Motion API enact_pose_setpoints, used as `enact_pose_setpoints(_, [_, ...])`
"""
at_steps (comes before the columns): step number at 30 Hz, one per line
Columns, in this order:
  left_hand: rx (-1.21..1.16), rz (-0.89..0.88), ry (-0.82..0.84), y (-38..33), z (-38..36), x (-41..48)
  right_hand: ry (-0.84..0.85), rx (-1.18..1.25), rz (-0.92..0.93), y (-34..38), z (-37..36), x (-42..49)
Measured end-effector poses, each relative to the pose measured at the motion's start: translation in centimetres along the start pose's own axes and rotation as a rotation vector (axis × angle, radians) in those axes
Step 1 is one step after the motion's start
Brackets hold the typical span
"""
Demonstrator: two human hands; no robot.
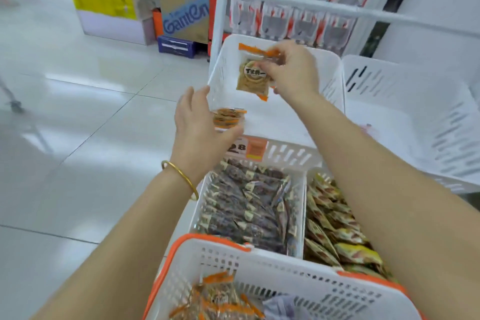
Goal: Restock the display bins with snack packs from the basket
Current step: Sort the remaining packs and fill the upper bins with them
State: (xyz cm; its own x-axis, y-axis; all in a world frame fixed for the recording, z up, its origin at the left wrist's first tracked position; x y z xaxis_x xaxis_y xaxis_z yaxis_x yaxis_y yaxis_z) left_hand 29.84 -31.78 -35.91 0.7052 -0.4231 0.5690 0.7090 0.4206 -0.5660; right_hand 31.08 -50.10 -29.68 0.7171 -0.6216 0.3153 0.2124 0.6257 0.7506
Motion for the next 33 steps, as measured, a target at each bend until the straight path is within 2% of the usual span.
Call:
enact_pose_setpoints(3, [-0.065, 0.037, 0.079, 1.2, -0.5, -0.2, -0.024, -0.242, 0.009, -0.2, -4.4, 1.9])
enact_pose_setpoints(6, [-0.113, 0.025, 0.085, 1.4, -0.8, -0.6, 0.244, -0.383, -0.02, -1.0, -7.1, 1.6])
enact_pose_setpoints(9, [-0.148, 0.036, 0.073, 1.3, -0.9, -0.7, 0.504, -0.172, -0.221, -1.8, -6.6, 1.0])
enact_pose_setpoints(16, [-0.182, 0.062, 0.111, 1.3, -0.9, -0.9, 0.642, 0.221, -0.591, -2.2, -5.0, -0.3])
enact_pose_setpoints(19, [-0.178, 0.061, 0.099, 1.3, -0.9, -0.8, 0.628, 0.362, -0.635, -1.5, -5.5, -0.8])
enact_pose_setpoints(25, [-0.082, 0.052, 0.08, 1.3, -1.0, -1.3, 0.62, 0.158, -0.63, -0.8, -4.6, -1.2])
enact_pose_setpoints(27, [-0.04, 0.007, -0.021, -0.2, -0.3, -2.2, 0.547, 0.134, -0.541, -0.3, -2.8, -2.1])
enact_pose_setpoints(29, [-0.059, -0.138, -0.119, -2.6, 0.6, -3.8, 0.437, 0.213, -0.391, 0.4, 0.1, -4.5])
enact_pose_setpoints(31, [-0.073, -0.257, -0.069, -4.8, 0.6, -6.7, 0.383, 0.384, -0.305, 0.4, 3.9, -9.2])
enact_pose_setpoints(33, [-0.076, -0.269, 0.134, -6.2, -0.3, -10.4, 0.384, 0.504, -0.289, -1.6, 7.0, -15.2])
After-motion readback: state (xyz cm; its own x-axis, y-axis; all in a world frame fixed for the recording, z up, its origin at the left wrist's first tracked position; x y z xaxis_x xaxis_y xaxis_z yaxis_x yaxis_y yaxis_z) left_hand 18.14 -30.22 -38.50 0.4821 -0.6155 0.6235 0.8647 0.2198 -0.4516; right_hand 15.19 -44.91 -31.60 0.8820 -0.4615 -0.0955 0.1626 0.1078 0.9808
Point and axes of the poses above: each hand's wrist, its own x-axis towards the middle knuckle, its own z-axis out of the back of the hand, y = z × x, the point moved 1 cm from there along x, towards the middle knuckle, and after that the axes turned 13 degrees about -z, right-handed, at the moved point
